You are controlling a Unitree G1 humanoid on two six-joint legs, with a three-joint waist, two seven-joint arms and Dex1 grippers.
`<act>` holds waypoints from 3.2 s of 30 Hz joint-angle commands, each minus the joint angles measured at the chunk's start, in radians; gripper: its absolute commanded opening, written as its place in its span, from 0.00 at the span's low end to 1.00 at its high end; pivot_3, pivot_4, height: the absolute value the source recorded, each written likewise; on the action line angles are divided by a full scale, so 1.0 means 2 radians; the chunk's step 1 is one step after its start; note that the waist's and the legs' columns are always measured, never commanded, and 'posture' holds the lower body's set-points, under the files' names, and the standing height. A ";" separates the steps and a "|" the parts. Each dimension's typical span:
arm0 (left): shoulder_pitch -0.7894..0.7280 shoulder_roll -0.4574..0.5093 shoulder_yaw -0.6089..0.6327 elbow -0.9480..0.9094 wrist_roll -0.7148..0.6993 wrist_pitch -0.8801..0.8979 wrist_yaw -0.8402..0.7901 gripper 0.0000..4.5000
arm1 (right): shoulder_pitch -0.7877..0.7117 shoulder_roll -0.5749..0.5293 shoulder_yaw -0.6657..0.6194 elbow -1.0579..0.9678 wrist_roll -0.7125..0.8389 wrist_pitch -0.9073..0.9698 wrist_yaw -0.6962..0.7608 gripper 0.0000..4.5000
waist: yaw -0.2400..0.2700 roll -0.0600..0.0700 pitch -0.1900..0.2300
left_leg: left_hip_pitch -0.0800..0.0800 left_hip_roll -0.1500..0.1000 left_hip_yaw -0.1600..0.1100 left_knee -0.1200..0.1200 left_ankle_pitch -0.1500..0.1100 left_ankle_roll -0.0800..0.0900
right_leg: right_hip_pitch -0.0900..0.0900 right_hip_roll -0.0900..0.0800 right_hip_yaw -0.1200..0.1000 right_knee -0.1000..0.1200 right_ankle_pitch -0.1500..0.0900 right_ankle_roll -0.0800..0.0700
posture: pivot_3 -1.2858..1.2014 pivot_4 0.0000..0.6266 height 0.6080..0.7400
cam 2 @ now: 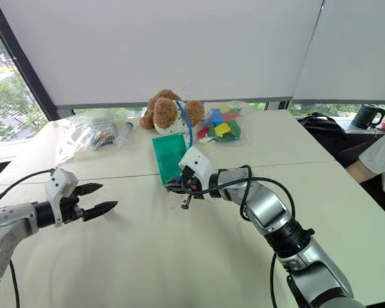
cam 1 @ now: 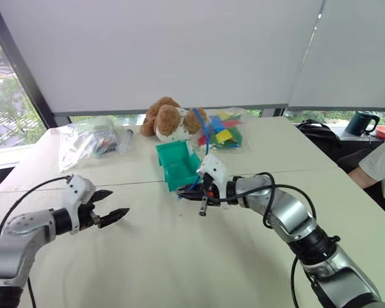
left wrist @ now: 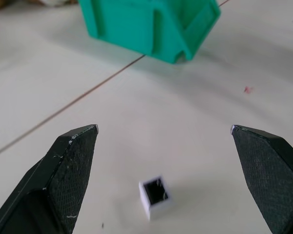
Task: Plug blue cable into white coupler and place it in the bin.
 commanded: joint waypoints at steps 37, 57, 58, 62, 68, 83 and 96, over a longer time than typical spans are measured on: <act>-0.084 -0.092 -0.151 0.131 0.050 -0.174 -0.143 0.08 | 0.008 -0.036 -0.018 -0.051 -0.053 -0.033 0.068 0.00 | 0.011 0.000 0.000 | 0.000 -0.001 0.000 0.001 0.000 0.000 | 0.000 0.001 0.000 0.000 0.001 0.000 | 0.52 0.24 1.00; -0.238 -0.183 -0.258 0.401 0.151 -0.372 -0.253 0.08 | -0.053 -0.018 0.054 0.056 -0.126 -0.161 0.215 0.00 | 0.013 0.000 0.000 | 0.001 -0.001 0.000 0.002 0.000 0.000 | 0.001 0.002 -0.001 0.001 0.001 0.000 | 0.52 0.24 1.00; -0.239 -0.183 -0.257 0.403 0.152 -0.374 -0.253 0.08 | -0.056 -0.015 0.056 0.061 -0.128 -0.161 0.221 0.00 | 0.013 0.000 0.000 | 0.001 -0.001 0.000 0.002 0.000 0.000 | 0.001 0.002 -0.001 0.001 0.001 0.000 | 0.52 0.24 1.00; -0.236 -0.184 -0.256 0.402 0.153 -0.378 -0.252 0.08 | -0.069 -0.002 0.066 0.085 -0.139 -0.166 0.237 0.00 | 0.013 0.000 0.000 | 0.001 -0.001 0.001 0.002 0.000 0.000 | 0.001 0.002 -0.001 0.001 0.001 0.000 | 0.52 0.24 1.00; -0.231 -0.184 -0.254 0.396 0.154 -0.378 -0.246 0.08 | -0.081 0.013 0.072 0.112 -0.156 -0.181 0.251 0.00 | 0.013 0.000 0.000 | 0.001 -0.001 0.000 0.002 0.000 0.000 | 0.001 0.002 -0.001 0.001 0.001 0.000 | 0.52 0.24 1.00; -0.224 -0.187 -0.255 0.376 0.152 -0.373 -0.235 0.08 | -0.091 0.019 0.069 0.146 -0.183 -0.208 0.260 0.00 | 0.013 0.000 0.000 | 0.001 -0.001 0.000 0.003 0.000 0.000 | 0.002 0.001 -0.001 0.001 0.001 0.000 | 0.52 0.24 1.00; -0.223 -0.193 -0.256 0.371 0.151 -0.372 -0.230 0.08 | -0.090 0.037 0.091 0.156 -0.201 -0.212 0.283 0.00 | 0.014 0.000 0.000 | 0.001 -0.001 0.000 0.003 0.000 0.000 | 0.002 0.001 -0.001 0.001 0.001 0.000 | 0.52 0.24 1.00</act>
